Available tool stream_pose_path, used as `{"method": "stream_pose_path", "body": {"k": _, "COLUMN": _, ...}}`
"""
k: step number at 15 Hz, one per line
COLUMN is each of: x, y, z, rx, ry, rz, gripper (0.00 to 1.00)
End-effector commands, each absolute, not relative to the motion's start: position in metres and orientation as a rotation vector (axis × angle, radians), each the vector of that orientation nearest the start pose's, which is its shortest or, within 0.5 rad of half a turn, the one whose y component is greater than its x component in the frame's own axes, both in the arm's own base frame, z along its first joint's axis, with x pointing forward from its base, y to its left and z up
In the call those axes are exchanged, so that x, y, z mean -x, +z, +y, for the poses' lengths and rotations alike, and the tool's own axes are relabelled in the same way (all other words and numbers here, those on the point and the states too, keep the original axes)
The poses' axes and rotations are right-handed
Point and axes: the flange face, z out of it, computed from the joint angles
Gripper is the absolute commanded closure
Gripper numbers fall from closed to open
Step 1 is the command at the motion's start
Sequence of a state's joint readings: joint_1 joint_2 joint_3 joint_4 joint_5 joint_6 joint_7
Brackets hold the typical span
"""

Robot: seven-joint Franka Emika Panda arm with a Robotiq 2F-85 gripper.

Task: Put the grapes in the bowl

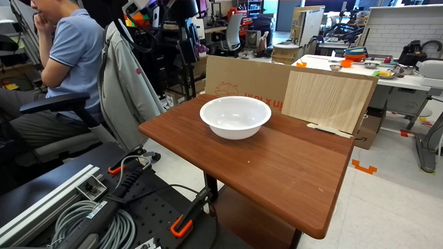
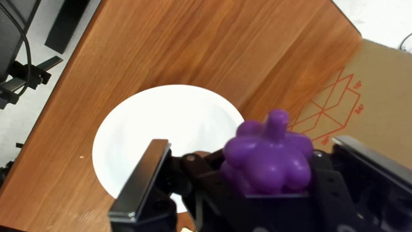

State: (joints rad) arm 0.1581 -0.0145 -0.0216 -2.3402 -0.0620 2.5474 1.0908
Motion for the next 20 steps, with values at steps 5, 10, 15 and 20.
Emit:
{"method": "stream_pose_path", "body": {"k": 5, "x": -0.540, "y": 0.311, "z": 0.013, "rx": 2.557, "ry": -0.070, "rz": 1.656, "gripper": 1.00}}
{"method": "stream_pose_path", "body": {"k": 10, "x": -0.558, "y": 0.256, "z": -0.013, "rx": 2.505, "ry": 0.089, "rz": 1.851, "gripper": 1.00}}
{"method": "stream_pose_path", "body": {"k": 15, "x": -0.582, "y": 0.227, "z": -0.037, "rx": 2.425, "ry": 0.199, "rz": 1.994, "gripper": 1.00}}
{"method": "stream_pose_path", "body": {"k": 20, "x": -0.600, "y": 0.218, "z": -0.045, "rx": 2.411, "ry": 0.241, "rz": 2.047, "gripper": 0.68}}
